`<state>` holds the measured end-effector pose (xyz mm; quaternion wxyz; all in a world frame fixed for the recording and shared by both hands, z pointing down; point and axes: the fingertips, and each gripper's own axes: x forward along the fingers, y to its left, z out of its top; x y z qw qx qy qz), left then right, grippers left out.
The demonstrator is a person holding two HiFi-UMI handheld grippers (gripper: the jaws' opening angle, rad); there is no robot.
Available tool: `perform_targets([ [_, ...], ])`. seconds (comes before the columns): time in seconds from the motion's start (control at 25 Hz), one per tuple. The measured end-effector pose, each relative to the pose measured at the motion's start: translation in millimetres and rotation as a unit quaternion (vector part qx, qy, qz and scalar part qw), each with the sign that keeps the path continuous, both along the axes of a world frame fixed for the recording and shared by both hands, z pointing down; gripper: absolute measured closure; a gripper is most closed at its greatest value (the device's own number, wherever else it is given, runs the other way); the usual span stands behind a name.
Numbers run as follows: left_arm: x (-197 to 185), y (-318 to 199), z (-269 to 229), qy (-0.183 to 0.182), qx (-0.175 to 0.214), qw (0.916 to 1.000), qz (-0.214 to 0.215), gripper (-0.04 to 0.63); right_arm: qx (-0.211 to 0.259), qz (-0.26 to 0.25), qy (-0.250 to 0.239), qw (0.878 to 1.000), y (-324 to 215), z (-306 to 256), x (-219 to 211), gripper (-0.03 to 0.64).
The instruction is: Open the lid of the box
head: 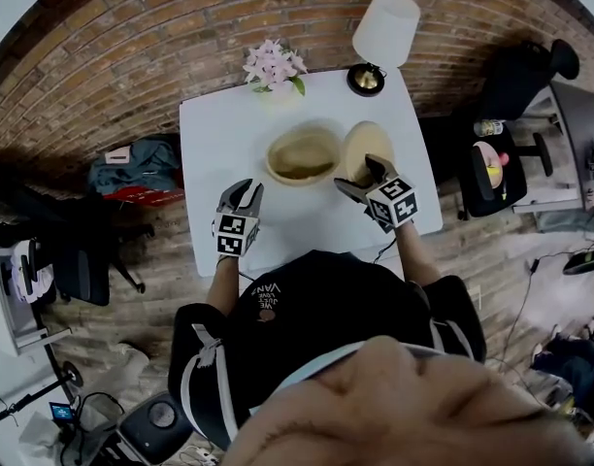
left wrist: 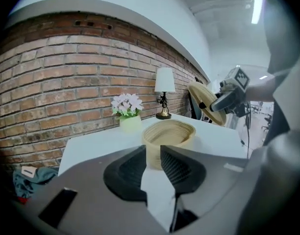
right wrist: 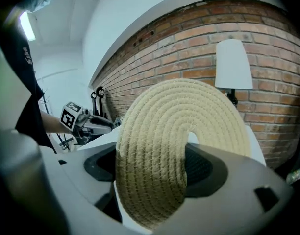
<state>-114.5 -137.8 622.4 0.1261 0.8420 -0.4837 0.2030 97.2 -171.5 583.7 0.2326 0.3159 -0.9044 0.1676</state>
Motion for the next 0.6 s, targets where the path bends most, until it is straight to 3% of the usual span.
perform_targets([
  [0.24, -18.0, 21.0, -29.2, 0.024, 0.042, 0.9976, -0.049, 0.571, -0.002, 0.051, -0.017, 0.999, 14.4, 5.9, 20.1, 0.259],
  [0.6, -29.1, 57.5, -55.6, 0.042, 0.066, 0.9944, -0.071, 0.583, -0.006, 0.117, -0.058, 0.991, 51.3, 12.2, 50.2, 0.261],
])
